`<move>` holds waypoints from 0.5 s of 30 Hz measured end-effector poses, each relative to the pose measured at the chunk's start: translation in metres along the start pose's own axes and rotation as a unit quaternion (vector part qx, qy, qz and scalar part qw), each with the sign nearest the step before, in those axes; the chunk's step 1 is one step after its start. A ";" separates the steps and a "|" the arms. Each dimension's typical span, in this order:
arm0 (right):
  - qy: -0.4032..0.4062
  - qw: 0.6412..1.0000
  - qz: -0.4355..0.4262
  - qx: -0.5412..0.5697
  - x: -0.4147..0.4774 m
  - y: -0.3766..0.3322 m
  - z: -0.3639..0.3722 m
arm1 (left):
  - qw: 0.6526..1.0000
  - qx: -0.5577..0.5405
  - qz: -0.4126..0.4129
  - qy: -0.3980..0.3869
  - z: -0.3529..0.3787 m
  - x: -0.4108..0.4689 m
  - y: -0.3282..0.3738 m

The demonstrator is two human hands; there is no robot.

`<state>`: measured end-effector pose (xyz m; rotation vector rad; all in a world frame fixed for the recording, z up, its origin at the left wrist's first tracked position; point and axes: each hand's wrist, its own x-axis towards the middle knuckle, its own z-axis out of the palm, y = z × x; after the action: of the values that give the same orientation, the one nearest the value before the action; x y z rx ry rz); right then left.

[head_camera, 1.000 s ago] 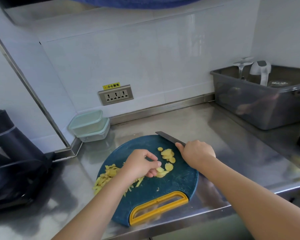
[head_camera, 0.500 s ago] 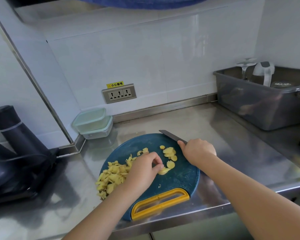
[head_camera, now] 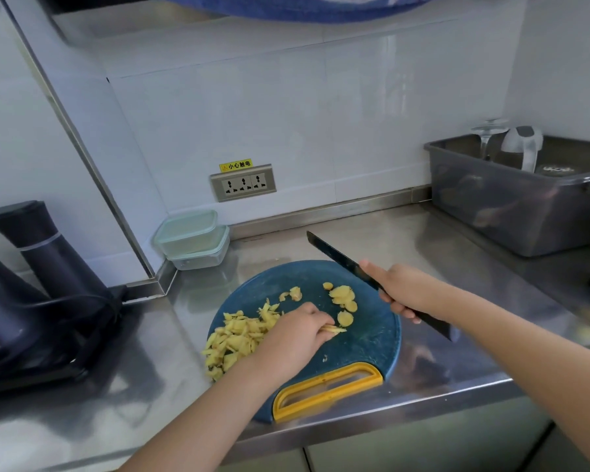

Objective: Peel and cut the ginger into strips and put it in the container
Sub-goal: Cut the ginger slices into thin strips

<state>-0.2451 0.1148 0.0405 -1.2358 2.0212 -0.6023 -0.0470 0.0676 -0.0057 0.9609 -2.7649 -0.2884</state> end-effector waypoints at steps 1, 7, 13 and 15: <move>-0.021 1.000 -0.001 0.013 -0.009 0.002 -0.002 | 1.000 0.003 0.007 -0.009 -0.002 0.000 0.000; -0.087 0.995 0.040 0.034 -0.051 0.029 -0.003 | 0.996 0.014 0.089 -0.021 -0.001 -0.017 -0.001; -0.116 0.989 0.084 0.028 -0.080 0.043 0.007 | 0.996 -0.031 0.080 0.026 0.002 -0.028 0.000; -0.129 0.988 0.083 0.025 -0.083 0.044 0.011 | 0.995 -0.044 0.073 0.043 0.006 -0.030 0.001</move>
<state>-0.2364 0.2086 0.0293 -1.0444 1.8563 -0.3895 -0.0264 0.0881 -0.0149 0.7276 -2.7025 -0.3335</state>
